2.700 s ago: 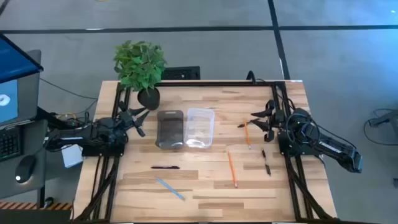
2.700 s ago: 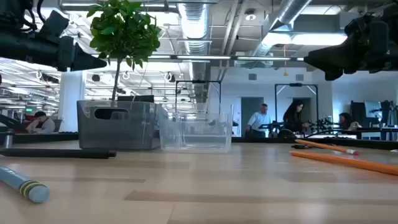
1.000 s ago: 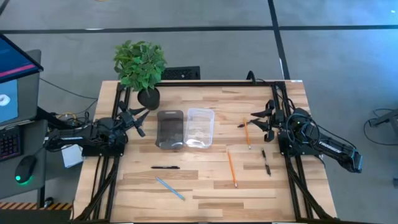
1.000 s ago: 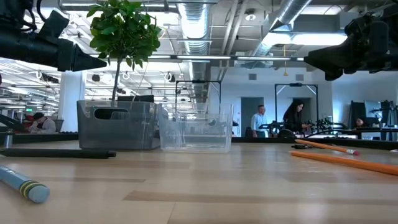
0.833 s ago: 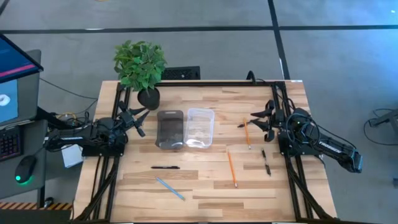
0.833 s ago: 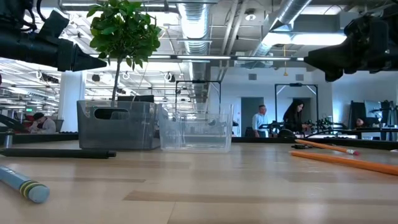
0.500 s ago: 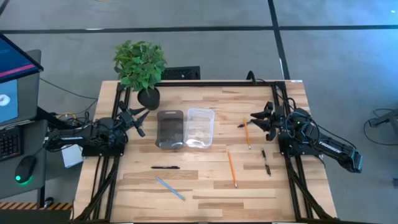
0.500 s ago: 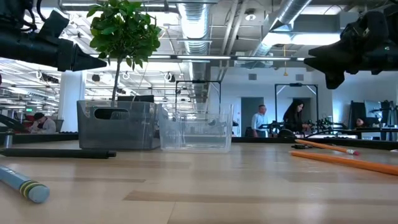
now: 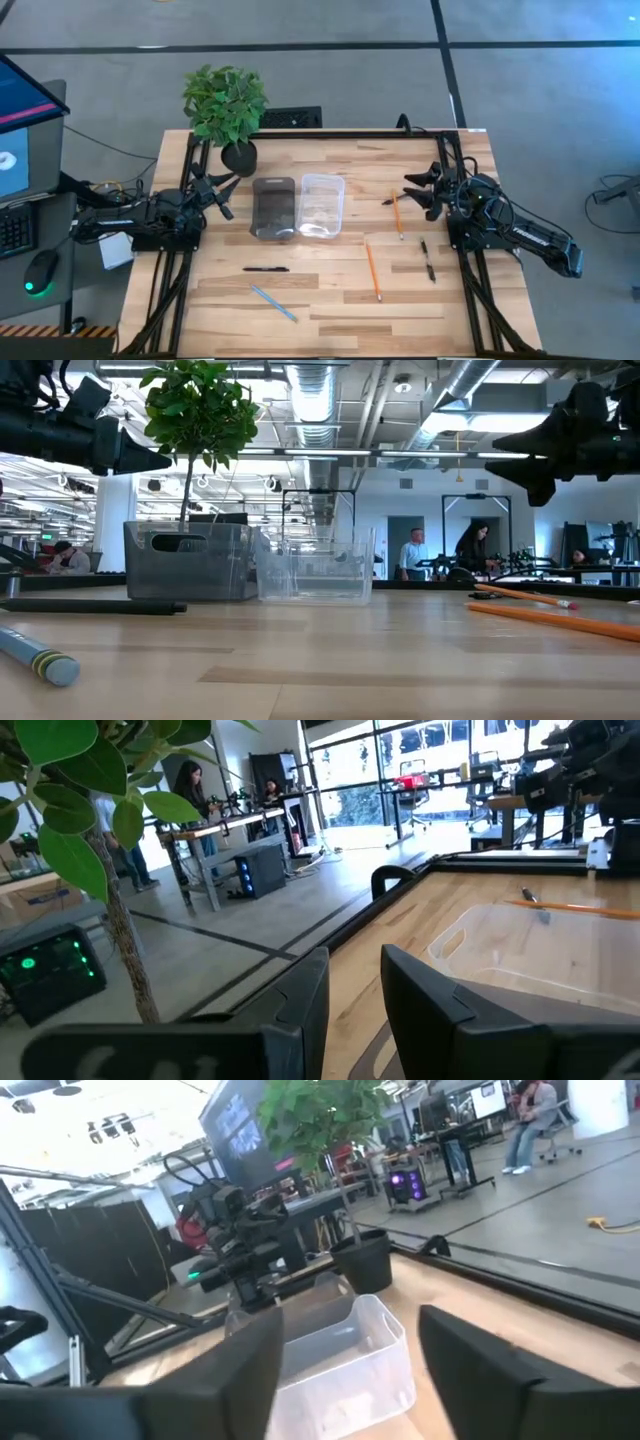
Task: Sort pens & pencils
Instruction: Put the right yellow pencil into the white bin
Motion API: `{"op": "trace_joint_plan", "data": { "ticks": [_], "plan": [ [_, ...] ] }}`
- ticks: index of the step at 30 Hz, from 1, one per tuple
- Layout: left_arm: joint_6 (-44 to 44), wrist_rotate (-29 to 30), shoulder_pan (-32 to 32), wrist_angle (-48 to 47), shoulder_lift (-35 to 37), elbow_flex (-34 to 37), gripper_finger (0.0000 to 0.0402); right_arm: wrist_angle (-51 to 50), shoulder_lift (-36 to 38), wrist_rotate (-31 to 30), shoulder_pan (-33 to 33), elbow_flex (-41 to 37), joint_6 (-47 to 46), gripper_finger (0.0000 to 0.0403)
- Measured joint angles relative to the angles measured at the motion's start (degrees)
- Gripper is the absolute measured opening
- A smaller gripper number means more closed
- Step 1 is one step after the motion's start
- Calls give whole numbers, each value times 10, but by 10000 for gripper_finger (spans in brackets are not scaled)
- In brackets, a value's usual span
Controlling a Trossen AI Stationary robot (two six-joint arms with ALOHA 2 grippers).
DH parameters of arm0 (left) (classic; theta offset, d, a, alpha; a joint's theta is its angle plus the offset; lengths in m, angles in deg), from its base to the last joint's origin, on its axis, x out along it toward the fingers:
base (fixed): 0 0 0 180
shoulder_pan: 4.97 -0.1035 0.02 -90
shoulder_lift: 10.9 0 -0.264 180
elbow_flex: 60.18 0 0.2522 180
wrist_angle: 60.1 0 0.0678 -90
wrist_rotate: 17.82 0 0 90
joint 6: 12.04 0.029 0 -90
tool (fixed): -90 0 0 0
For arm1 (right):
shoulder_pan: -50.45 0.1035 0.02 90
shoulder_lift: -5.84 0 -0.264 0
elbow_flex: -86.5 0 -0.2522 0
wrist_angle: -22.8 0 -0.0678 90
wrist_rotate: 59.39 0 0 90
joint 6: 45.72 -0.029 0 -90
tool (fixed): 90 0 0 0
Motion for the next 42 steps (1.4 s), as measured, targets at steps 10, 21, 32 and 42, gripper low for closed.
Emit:
{"op": "trace_joint_plan", "data": {
  "ticks": [10,21,32,42],
  "plan": [
    [-4,0,0,0,0,0,86,-58,-17,-10,0,115,35,349],
    [-41,0,0,0,0,0,86,-256,-261,-64,24,297,3,350],
    [-41,0,0,0,0,0,86,-512,-527,-152,144,482,-165,352],
    [-41,0,0,0,0,0,86,-627,-606,-207,252,504,-356,350]
  ]
}}
